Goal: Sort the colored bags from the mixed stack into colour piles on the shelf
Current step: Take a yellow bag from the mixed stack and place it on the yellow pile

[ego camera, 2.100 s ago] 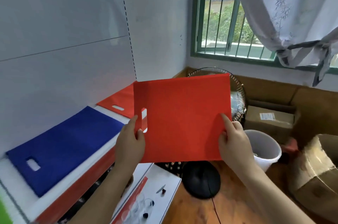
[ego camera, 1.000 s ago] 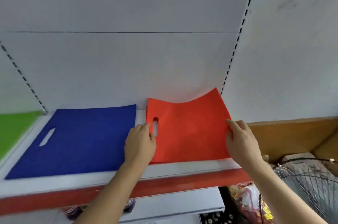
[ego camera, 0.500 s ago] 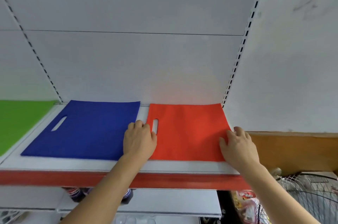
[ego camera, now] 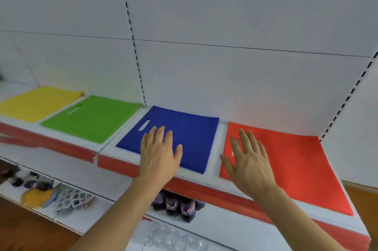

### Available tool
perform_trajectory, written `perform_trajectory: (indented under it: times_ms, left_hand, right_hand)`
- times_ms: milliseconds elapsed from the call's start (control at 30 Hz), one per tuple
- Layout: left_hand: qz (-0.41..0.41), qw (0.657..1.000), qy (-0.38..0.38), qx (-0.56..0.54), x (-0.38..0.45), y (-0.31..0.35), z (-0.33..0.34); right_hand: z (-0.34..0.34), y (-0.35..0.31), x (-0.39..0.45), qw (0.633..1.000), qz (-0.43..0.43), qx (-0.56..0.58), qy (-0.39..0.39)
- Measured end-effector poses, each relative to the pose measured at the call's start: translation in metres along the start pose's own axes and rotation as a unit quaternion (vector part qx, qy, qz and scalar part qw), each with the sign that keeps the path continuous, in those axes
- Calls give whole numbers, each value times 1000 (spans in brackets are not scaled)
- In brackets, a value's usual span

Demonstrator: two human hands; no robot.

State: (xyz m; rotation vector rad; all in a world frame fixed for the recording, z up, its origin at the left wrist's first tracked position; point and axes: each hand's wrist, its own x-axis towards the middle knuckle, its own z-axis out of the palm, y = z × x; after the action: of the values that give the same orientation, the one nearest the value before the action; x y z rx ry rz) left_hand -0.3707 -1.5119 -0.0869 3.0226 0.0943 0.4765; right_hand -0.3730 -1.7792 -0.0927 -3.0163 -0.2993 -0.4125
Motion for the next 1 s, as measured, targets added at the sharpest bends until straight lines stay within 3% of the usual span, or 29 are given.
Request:
perform_trajectory:
  times_ms: [433,1000]
  left_hand:
    - [-161,985,38,38,-59,-281,-70]
    - [-313,944,27,100,-56,-598,-78]
  right_hand:
    - [16,-316,59,984,-172,29,-25]
    - [86,-665,190,931,-348,98,-59]
